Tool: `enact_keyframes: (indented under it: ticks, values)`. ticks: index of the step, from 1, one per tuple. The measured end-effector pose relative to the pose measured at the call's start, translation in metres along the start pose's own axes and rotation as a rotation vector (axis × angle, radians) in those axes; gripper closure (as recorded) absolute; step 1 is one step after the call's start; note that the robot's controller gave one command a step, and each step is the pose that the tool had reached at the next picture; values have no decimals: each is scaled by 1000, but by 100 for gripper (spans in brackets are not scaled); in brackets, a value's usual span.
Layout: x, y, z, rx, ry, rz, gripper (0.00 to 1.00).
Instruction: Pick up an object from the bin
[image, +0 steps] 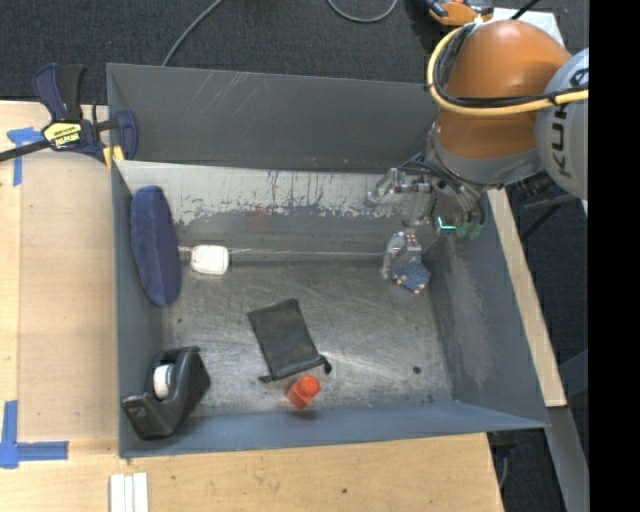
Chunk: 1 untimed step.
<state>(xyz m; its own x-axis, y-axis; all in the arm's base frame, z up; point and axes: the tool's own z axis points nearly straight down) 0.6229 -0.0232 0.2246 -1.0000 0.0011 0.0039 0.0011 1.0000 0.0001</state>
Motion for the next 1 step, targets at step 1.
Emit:
enact_keyframes:
  ticks: [1]
  values:
    - [-8,-103,152,1,-11,-395,0]
